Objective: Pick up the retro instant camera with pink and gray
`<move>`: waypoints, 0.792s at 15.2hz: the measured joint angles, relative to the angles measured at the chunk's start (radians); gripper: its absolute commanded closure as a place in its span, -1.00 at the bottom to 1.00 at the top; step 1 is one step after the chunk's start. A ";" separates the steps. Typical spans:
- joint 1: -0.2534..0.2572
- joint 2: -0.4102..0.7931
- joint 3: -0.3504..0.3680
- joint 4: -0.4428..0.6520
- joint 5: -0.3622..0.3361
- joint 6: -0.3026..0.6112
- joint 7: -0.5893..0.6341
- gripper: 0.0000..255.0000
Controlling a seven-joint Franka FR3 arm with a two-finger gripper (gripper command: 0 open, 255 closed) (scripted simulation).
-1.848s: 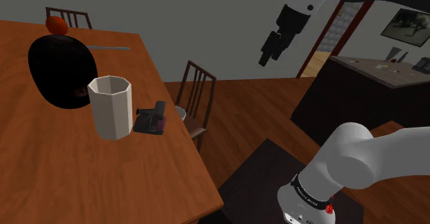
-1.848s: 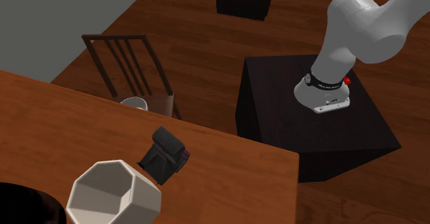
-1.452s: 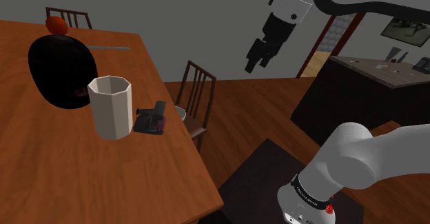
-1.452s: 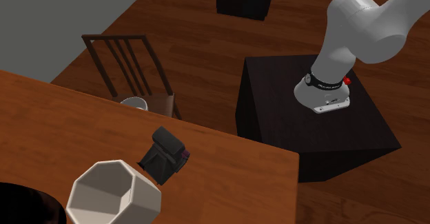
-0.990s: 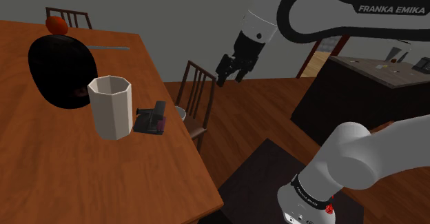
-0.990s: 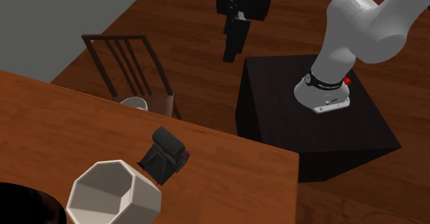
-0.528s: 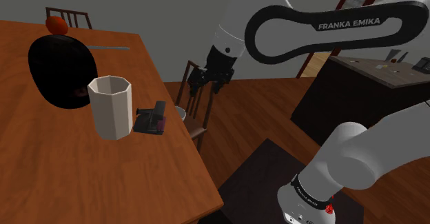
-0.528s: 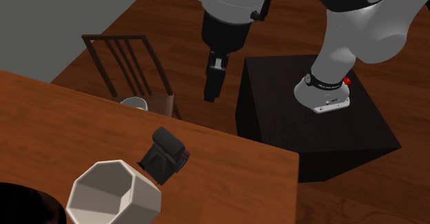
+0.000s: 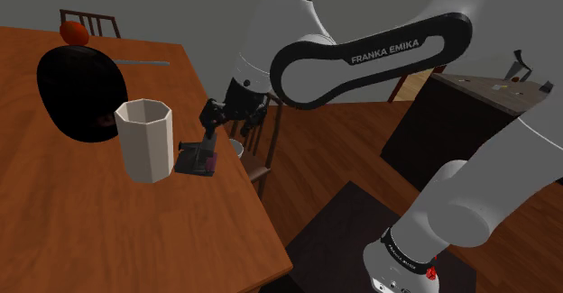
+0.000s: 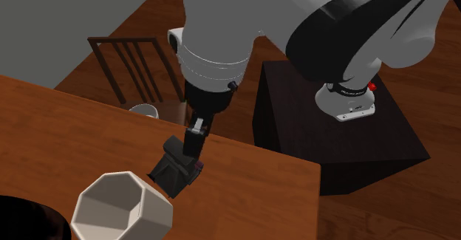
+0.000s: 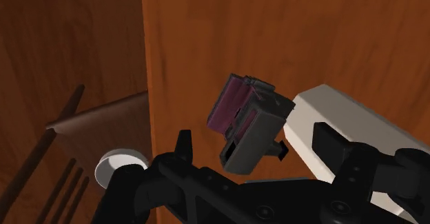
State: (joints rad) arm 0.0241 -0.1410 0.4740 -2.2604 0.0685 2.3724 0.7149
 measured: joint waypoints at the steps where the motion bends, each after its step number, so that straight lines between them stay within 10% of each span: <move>1: -0.001 0.037 0.012 0.023 -0.021 0.017 0.035 -1.00; 11: 0.002 0.183 0.031 0.033 -0.126 0.152 0.149 -1.00; 12: 0.002 0.186 0.030 0.030 -0.127 0.157 0.149 1.00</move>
State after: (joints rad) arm 0.0262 0.0445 0.5042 -2.2308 -0.0586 2.5297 0.8639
